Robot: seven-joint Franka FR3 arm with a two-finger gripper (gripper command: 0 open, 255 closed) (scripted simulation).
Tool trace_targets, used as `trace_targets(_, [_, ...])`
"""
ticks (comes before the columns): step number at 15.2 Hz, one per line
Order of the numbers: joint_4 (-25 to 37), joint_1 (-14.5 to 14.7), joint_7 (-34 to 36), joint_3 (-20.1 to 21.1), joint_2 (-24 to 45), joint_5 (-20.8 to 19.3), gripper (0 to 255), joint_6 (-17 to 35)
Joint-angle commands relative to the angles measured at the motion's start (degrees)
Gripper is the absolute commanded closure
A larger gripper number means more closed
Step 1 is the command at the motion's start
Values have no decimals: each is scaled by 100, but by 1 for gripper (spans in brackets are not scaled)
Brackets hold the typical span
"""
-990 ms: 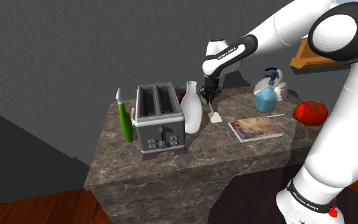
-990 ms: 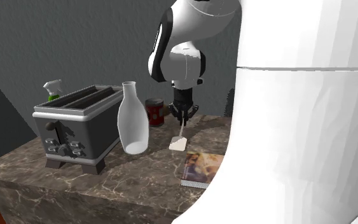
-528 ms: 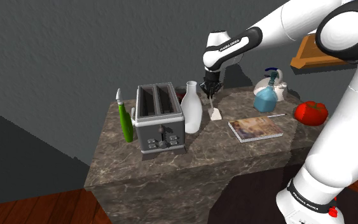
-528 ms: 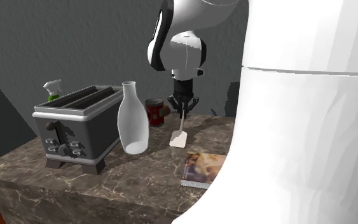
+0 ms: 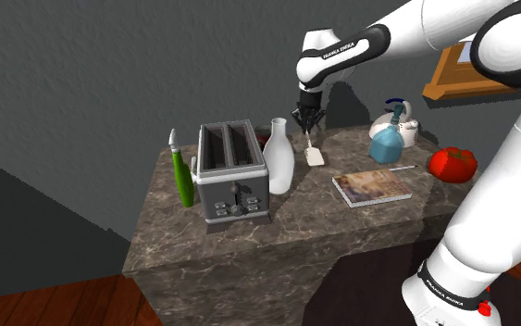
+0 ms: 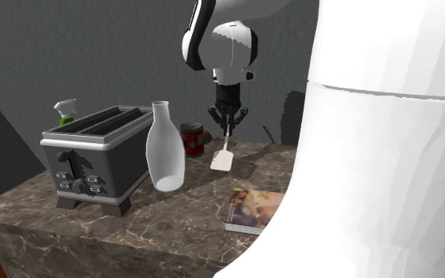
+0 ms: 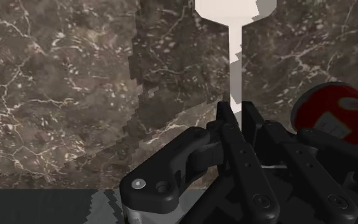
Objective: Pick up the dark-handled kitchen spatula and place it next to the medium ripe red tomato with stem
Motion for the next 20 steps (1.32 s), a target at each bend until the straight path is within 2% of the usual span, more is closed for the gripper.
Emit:
trace_targets(1, [103,3,3,3,-38,-1,255,-143])
trace_targets(12, [714,6,-9,6,-183,0,255,-900])
trace_targets(20, [-198,-452,-955,-507,-979,-51,255,-759])
